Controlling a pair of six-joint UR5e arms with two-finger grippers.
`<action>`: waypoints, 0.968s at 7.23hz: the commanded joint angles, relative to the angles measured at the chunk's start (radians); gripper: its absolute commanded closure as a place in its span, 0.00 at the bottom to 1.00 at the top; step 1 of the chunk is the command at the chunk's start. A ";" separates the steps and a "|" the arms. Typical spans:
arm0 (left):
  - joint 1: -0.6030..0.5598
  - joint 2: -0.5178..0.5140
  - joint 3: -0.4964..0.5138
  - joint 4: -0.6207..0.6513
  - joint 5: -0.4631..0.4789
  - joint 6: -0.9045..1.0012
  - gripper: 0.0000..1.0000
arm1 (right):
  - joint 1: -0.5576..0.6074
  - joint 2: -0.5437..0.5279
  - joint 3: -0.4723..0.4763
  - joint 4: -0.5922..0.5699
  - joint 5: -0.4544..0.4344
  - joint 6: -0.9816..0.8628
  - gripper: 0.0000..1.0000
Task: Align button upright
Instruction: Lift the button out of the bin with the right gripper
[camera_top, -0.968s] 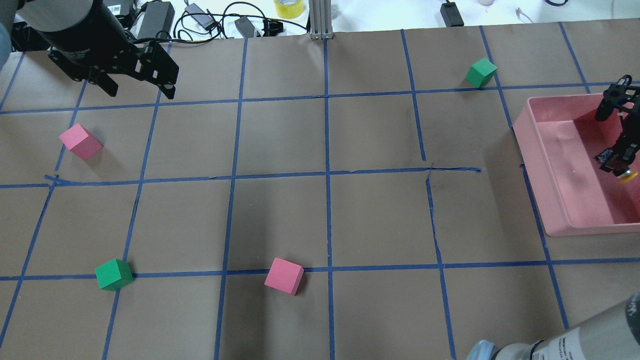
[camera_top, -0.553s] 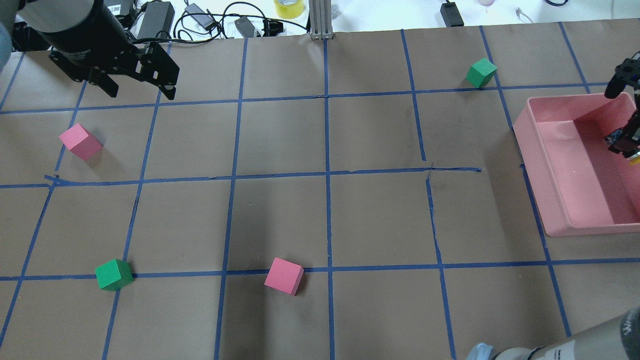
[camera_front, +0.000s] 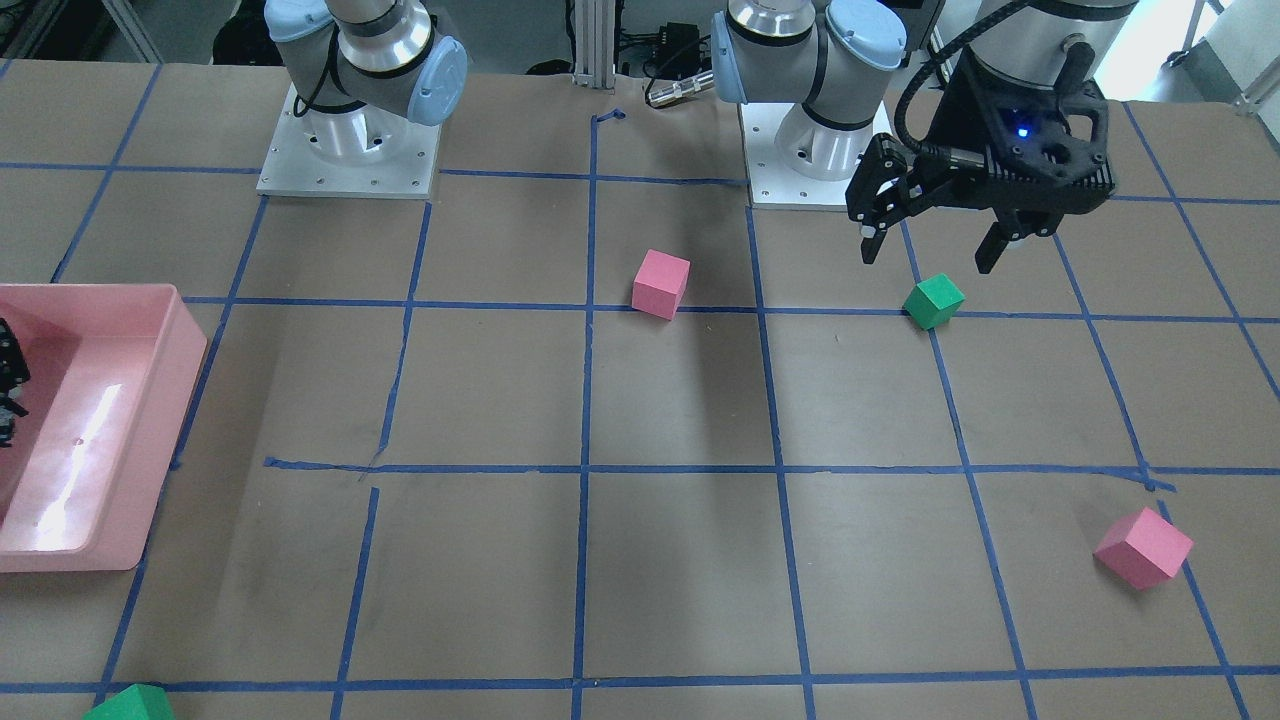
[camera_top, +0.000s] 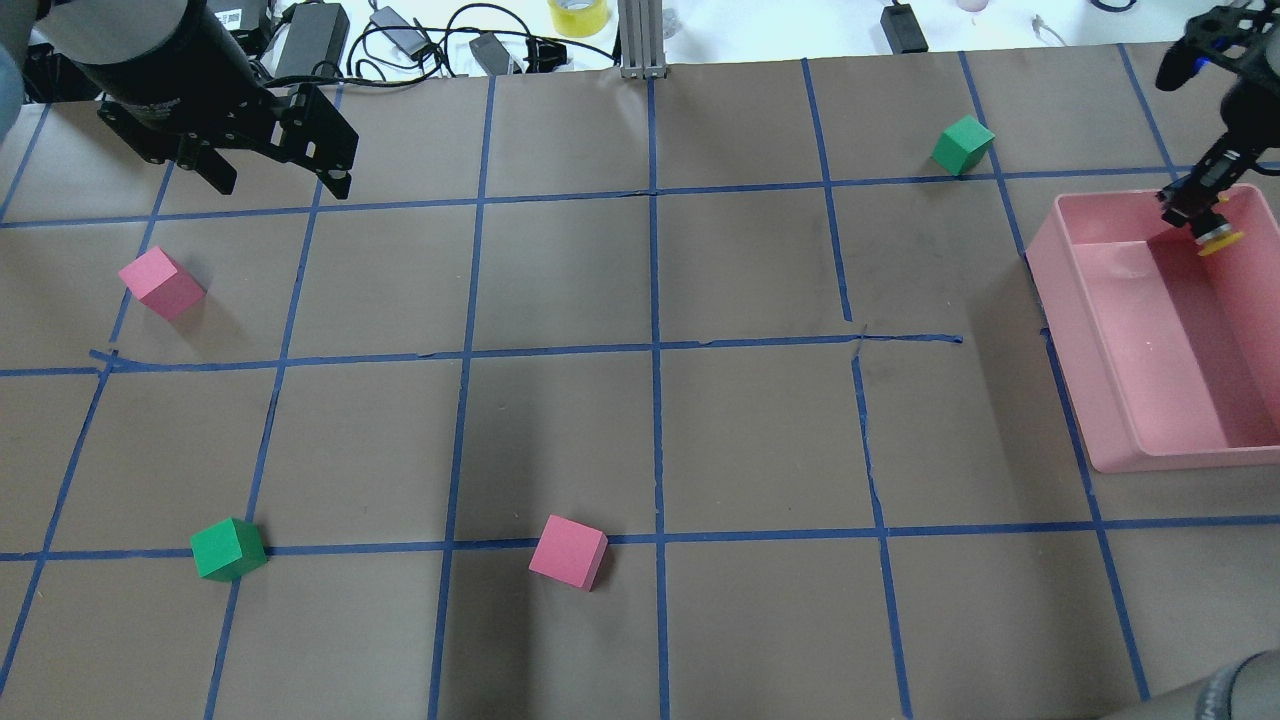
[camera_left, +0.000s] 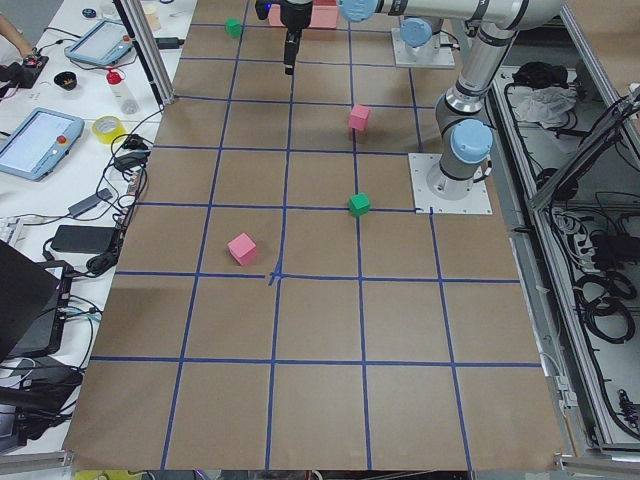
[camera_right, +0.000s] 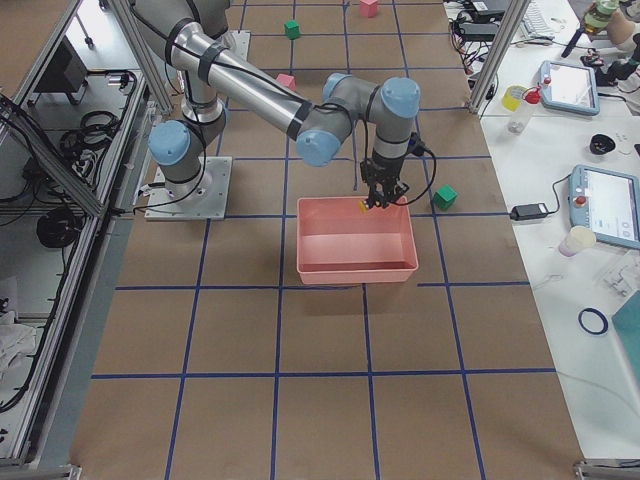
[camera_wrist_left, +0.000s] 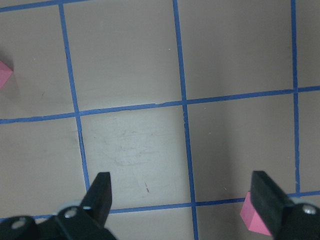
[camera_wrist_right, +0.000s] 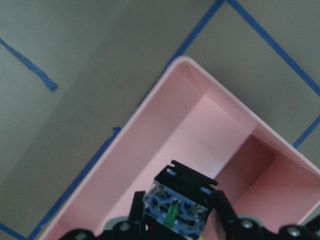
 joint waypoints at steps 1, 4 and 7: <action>0.000 0.000 0.000 0.000 0.000 0.001 0.00 | 0.171 0.015 -0.017 0.015 0.063 0.388 1.00; 0.000 0.000 -0.001 0.000 0.000 0.001 0.00 | 0.355 0.131 -0.081 0.000 0.154 0.733 1.00; 0.000 0.001 -0.001 0.000 0.000 0.001 0.00 | 0.500 0.277 -0.195 0.003 0.207 0.823 1.00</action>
